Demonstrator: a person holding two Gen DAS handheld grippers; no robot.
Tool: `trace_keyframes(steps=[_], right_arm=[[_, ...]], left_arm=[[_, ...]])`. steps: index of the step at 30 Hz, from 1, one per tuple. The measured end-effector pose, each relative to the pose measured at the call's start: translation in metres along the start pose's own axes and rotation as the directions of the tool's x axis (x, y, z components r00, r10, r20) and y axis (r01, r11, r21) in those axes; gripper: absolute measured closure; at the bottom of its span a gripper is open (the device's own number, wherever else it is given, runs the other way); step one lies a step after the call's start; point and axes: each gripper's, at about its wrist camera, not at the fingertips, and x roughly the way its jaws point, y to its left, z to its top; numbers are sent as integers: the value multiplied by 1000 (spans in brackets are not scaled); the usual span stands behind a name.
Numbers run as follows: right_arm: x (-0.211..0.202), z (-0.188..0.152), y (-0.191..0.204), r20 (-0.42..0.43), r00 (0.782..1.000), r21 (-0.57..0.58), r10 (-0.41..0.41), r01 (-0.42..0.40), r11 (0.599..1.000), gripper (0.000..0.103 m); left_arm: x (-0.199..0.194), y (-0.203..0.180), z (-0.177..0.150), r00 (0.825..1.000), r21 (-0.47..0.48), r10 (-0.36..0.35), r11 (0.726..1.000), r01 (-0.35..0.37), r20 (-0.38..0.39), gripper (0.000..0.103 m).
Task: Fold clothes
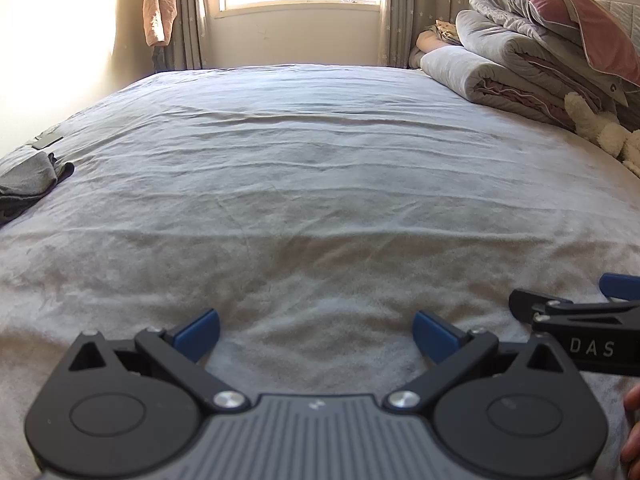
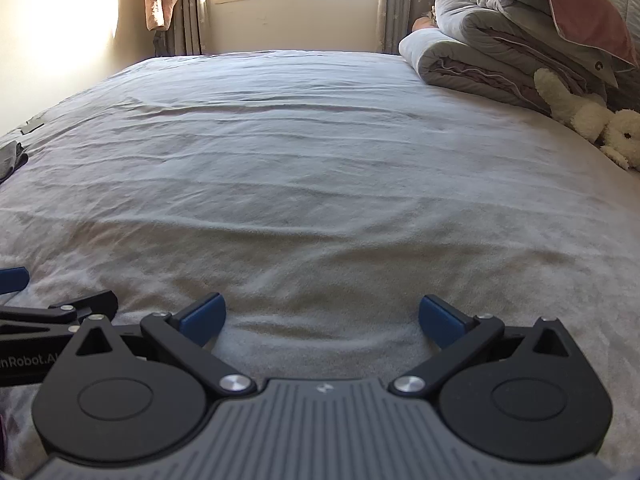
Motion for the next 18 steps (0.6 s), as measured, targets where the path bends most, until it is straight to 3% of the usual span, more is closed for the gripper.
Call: trace_keyframes(steps=[18], right_arm=[[2,2,2,6,999,16,-34,34,999,0]], left_arm=[[1,-1,0,1000,-7,13,1000,-13,3,0]])
